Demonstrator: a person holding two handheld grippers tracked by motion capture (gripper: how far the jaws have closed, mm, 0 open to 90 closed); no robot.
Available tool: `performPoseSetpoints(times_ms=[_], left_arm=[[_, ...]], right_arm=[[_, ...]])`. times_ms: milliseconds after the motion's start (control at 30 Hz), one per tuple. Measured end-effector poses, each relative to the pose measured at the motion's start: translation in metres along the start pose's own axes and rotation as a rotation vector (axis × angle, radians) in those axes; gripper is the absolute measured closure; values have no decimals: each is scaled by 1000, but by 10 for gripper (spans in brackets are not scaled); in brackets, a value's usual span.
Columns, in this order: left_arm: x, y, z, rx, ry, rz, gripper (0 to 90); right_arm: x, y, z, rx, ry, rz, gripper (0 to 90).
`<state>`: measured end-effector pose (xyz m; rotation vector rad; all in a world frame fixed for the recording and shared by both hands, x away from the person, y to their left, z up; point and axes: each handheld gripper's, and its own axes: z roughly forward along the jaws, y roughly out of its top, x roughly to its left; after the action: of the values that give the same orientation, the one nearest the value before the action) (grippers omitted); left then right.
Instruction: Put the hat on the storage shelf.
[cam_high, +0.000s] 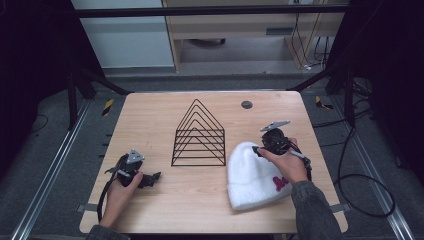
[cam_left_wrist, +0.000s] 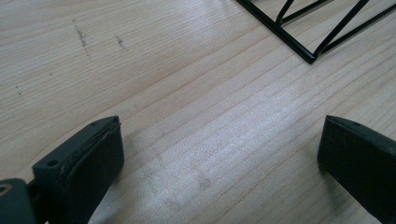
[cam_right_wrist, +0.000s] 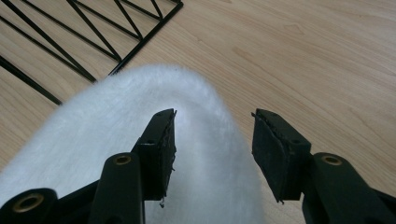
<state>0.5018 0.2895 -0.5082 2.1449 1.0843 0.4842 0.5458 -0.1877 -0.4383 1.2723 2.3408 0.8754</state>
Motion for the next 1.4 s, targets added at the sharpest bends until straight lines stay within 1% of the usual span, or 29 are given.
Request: performPoseSetpoints(times_ms=[100,167,200,233,300,400,433,467,500,567,600,633,700,767,800,833,900,967,1000,1033,1100,1133,1167,1200,1233,1267,1300,1367,1400], left_arm=[[0,0,0,0,0,0,0],[0,0,0,0,0,0,0],[0,0,0,0,0,0,0],[0,0,0,0,0,0,0],[0,0,0,0,0,2,0],[0,0,0,0,0,2,0],[0,0,0,0,0,0,0],[0,0,0,0,0,2,0],[0,0,0,0,0,2,0],[0,0,0,0,0,0,0],[0,0,0,0,0,0,0],[0,0,0,0,0,0,0],[0,0,0,0,0,0,0],[0,0,0,0,0,1,0],[0,0,0,0,0,0,0],[0,0,0,0,0,0,0],[0,0,0,0,1,1,0],[0,0,0,1,3,-2,0],[0,0,0,1,3,-2,0],[0,0,0,1,5,0,0],[0,1,0,5,5,-5,0],[0,1,0,5,5,-5,0],[0,1,0,3,6,-7,0],[0,1,0,1,7,-9,0],[0,1,0,0,7,-10,0],[-1,1,0,2,9,-10,0],[-1,1,0,2,9,-9,0],[-1,1,1,0,10,-7,0],[-1,2,1,0,12,-9,0]], right_arm=[[0,1,4,-1,8,8,500],[1,1,11,21,13,25,477],[1,1,11,21,13,25,477],[2,2,17,44,17,39,449],[1,2,20,50,16,47,446],[0,1,30,73,23,62,433],[0,1,36,92,29,70,442],[-1,1,38,99,33,73,463],[-1,1,38,99,33,73,463],[-2,0,40,109,54,74,582],[-2,-1,41,123,72,83,672],[-2,-1,41,123,72,83,672],[-1,-1,40,117,84,75,751],[1,-2,38,121,80,59,794],[4,-1,33,119,66,46,816],[4,-1,33,119,66,46,816],[9,-1,22,93,65,20,823],[14,-3,12,70,63,10,824],[14,-3,12,70,63,10,824],[17,-4,6,57,60,5,825],[24,-8,-11,12,60,-19,826],[24,-8,-11,12,60,-19,826],[25,-9,-18,-8,66,-9,826],[27,-10,-24,-32,64,-11,827],[28,-11,-33,-56,65,-10,827],[31,-12,-45,-94,75,-11,827],[31,-12,-45,-94,75,-11,827],[36,-13,-59,-136,85,-20,827],[38,-14,-66,-146,79,-27,827]])
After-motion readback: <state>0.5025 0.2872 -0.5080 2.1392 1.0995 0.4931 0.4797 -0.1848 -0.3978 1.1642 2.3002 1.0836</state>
